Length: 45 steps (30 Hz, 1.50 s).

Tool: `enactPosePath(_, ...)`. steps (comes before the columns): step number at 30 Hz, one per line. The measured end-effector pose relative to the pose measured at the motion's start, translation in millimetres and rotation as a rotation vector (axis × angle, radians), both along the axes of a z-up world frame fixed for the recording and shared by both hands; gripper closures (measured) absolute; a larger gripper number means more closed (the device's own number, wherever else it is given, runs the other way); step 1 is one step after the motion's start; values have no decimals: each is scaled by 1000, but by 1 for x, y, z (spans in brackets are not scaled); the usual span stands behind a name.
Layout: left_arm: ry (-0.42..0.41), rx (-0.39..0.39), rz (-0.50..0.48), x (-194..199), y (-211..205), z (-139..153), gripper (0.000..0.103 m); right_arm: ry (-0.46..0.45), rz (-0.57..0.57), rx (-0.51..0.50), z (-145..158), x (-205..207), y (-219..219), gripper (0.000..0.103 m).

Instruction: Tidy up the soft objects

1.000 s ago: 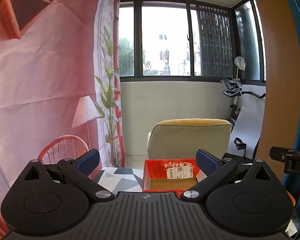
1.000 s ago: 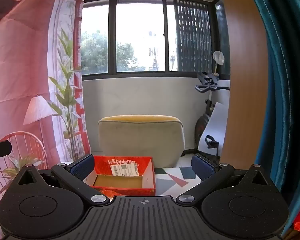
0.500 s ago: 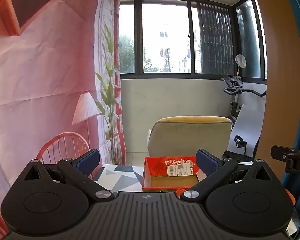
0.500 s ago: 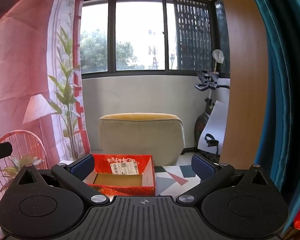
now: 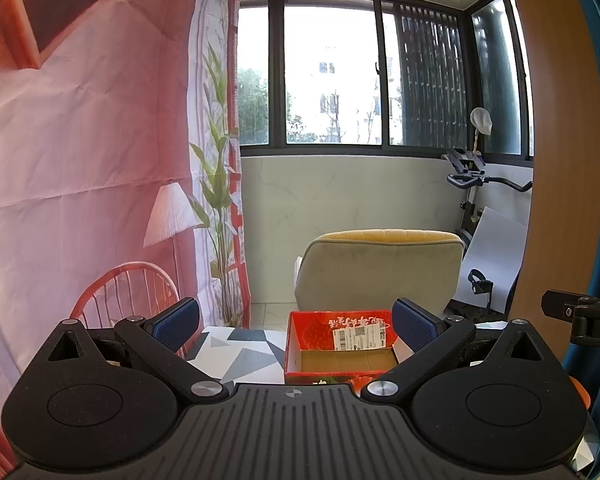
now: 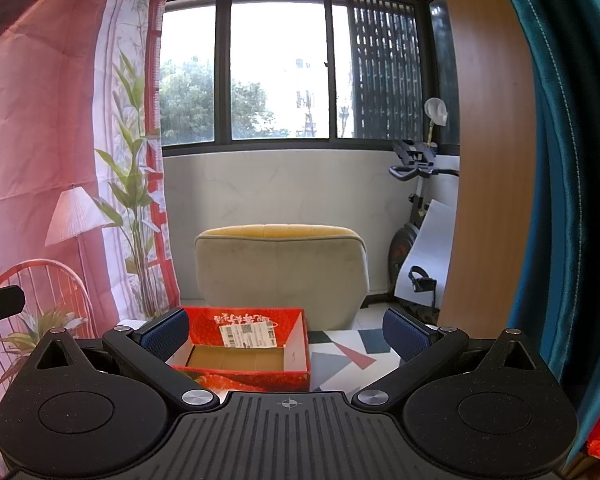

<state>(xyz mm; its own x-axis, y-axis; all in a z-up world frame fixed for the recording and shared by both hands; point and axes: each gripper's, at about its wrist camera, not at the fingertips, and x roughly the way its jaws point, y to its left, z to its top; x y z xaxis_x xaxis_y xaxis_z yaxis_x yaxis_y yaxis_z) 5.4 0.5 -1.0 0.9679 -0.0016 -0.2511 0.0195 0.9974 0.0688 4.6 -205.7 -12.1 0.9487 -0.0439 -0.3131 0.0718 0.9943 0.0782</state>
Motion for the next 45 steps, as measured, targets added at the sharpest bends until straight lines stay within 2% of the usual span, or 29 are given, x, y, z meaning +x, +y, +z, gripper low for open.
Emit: enactPosePath(45, 6, -2, -1, 1, -1, -2, 0, 7, -1, 0, -3, 3, 0, 0)
